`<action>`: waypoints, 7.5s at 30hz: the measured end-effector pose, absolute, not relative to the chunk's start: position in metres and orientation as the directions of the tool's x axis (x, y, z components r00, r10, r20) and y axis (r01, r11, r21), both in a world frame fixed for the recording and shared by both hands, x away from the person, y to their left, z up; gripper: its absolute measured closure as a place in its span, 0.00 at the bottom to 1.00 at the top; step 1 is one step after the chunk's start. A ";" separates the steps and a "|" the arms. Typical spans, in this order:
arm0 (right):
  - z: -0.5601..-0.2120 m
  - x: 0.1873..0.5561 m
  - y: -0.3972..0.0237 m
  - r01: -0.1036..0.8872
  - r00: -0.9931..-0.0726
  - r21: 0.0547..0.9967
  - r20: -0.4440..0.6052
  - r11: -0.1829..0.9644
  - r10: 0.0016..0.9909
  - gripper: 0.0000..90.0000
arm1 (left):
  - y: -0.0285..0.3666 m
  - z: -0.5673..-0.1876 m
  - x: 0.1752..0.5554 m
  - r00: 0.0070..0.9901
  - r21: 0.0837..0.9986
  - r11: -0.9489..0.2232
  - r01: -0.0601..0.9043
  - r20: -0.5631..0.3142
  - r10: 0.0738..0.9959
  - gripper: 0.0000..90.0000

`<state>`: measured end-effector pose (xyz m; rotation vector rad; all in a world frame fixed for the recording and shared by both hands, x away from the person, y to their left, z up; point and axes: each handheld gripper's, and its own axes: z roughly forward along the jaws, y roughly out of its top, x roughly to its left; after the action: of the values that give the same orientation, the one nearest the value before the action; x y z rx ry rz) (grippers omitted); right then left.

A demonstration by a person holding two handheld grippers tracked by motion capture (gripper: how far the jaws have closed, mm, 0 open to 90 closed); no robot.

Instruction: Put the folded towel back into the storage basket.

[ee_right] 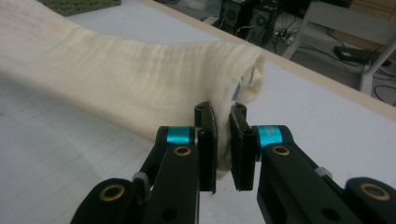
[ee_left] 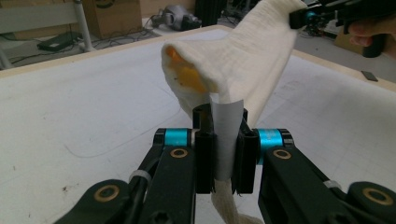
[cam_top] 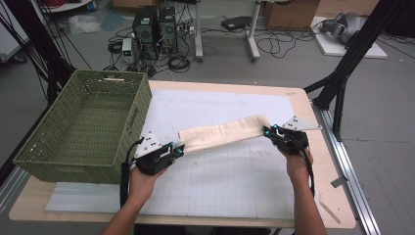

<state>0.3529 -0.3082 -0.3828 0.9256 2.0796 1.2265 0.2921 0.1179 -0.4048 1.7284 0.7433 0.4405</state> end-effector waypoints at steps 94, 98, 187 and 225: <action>-0.268 0.499 -0.010 0.050 -0.860 0.921 -0.157 0.385 0.486 0.92 | 0.283 -0.338 0.202 0.422 0.996 0.068 0.062 -0.088 0.902 0.93; -0.270 0.503 0.007 0.043 -0.869 0.921 -0.157 0.386 0.470 0.92 | 0.292 -0.338 0.200 0.393 0.995 0.078 0.062 -0.096 0.915 0.93; -0.305 0.376 -0.255 0.256 -0.636 0.929 -0.047 0.268 0.771 0.20 | 0.172 -0.338 0.264 0.742 0.984 -0.051 0.169 -0.093 0.664 0.20; -0.404 0.265 -0.326 0.285 -0.454 0.935 -0.061 0.210 0.889 0.17 | 0.138 -0.402 0.276 0.739 0.982 -0.070 0.177 -0.086 0.668 0.20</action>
<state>0.2649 -0.3260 -0.4043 1.0887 1.8650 1.2439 0.2757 0.1384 -0.4018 1.6223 0.6929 0.4629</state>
